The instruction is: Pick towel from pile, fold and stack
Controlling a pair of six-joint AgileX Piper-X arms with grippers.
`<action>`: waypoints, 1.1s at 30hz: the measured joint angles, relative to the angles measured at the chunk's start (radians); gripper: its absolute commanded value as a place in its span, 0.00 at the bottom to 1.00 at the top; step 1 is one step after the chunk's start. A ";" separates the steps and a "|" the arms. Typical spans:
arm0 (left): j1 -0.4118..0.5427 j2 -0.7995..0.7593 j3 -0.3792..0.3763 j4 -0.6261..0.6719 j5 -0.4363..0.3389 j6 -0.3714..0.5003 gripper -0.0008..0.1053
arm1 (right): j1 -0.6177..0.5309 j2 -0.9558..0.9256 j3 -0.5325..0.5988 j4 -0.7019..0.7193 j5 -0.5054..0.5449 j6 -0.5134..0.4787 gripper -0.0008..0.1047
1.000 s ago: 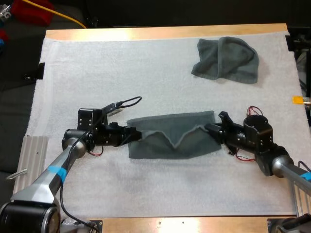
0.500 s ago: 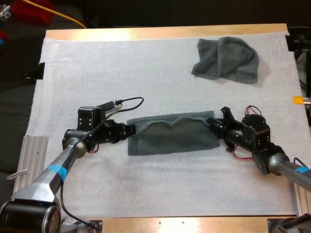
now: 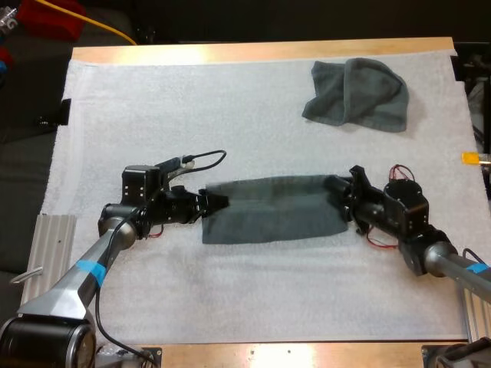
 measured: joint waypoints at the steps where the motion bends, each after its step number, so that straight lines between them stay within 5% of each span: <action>1: 0.000 0.001 -0.007 0.002 0.029 0.000 0.66 | 0.000 0.000 0.000 -0.037 -0.019 -0.010 0.56; 7: 0.000 -0.004 -0.062 0.067 0.126 -0.001 0.65 | 0.000 -0.014 0.000 -0.175 -0.139 -0.019 0.56; 17: 0.000 -0.189 -0.065 0.172 0.075 0.002 0.65 | 0.000 -0.098 0.000 -0.169 -0.188 -0.090 0.56; 33: 0.000 -0.507 -0.066 0.502 -0.060 0.154 0.65 | 0.000 -0.311 0.000 0.319 -0.303 -0.399 0.53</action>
